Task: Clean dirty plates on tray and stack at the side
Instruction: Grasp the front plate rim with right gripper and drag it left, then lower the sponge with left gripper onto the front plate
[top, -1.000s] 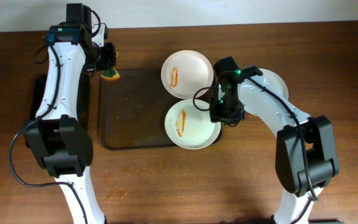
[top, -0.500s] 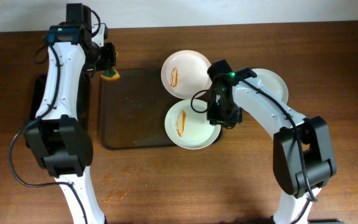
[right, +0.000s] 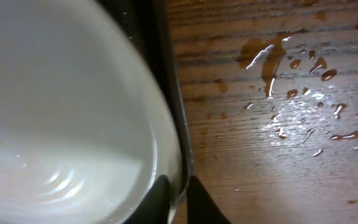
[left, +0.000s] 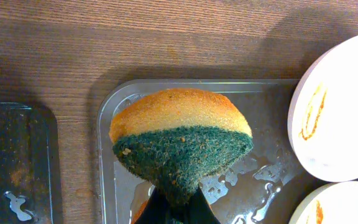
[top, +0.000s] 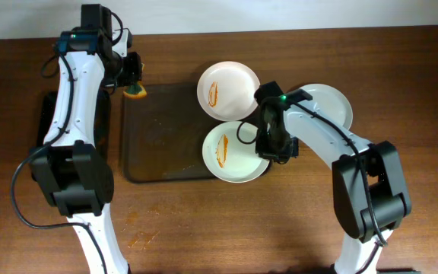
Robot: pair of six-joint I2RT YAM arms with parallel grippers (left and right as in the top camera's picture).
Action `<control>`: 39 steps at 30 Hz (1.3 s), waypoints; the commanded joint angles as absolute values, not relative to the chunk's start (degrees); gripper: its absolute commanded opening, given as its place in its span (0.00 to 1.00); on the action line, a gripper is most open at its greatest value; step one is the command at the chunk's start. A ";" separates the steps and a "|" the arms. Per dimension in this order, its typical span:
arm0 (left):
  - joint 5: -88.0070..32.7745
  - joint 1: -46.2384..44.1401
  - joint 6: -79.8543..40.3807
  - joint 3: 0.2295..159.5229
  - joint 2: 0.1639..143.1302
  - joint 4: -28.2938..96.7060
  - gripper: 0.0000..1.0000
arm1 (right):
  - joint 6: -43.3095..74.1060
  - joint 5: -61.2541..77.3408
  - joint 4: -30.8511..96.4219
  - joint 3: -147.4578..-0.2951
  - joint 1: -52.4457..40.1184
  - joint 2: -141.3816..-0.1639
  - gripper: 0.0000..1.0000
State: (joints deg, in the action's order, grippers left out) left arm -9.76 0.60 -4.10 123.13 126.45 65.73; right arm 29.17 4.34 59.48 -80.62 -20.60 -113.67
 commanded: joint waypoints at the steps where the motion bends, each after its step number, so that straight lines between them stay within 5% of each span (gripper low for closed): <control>1: -9.56 0.75 -2.96 122.80 126.43 65.58 0.01 | 29.47 4.05 58.46 -80.36 -22.63 -113.84 0.04; 39: -9.58 0.75 -2.98 122.80 126.43 65.14 0.01 | 42.30 9.96 40.75 -91.00 -37.28 -121.49 0.04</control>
